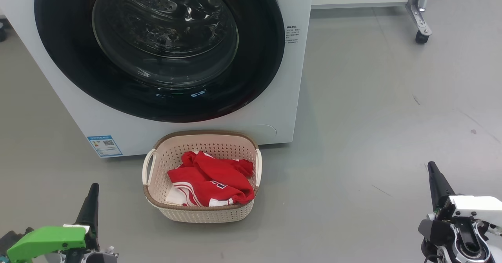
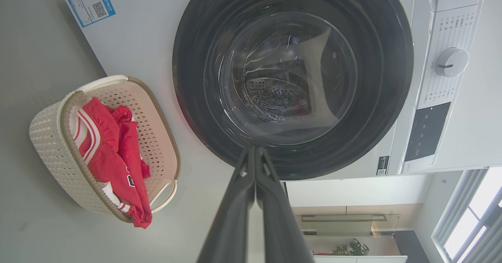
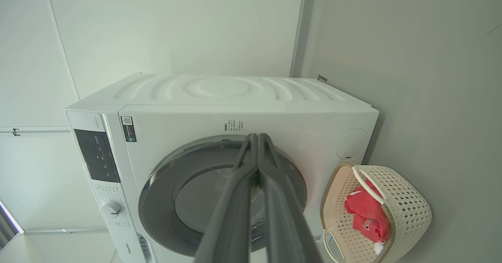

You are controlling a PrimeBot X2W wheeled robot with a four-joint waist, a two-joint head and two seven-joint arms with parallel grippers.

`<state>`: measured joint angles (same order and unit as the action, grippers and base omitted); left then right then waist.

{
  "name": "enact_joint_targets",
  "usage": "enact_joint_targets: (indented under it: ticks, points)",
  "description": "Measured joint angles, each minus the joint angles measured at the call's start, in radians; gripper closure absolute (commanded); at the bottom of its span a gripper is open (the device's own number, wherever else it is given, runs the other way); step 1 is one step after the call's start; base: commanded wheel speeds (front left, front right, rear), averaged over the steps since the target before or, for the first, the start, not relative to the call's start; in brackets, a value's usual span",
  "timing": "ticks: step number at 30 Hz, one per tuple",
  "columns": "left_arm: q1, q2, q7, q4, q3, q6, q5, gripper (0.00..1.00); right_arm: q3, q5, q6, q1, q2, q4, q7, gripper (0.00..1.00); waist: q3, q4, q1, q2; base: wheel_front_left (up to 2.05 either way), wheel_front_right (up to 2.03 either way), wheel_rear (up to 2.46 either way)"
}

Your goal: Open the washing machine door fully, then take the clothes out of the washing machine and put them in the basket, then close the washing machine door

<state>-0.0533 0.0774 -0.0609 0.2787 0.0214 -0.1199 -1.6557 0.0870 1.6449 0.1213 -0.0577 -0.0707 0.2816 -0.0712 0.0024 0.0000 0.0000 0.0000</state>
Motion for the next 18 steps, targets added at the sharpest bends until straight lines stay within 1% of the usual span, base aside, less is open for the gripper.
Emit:
enact_joint_targets:
  ticks: [18]
  points:
    - [0.000, -0.001, -0.001, 0.000, 0.002, 0.000, 0.000, 1.00, 0.002, 0.000, 0.000, 0.000, 0.001, 0.000, -0.002, 1.00, 0.000, 0.000, 0.0000, 0.0000, 0.00, 0.00, 0.00]
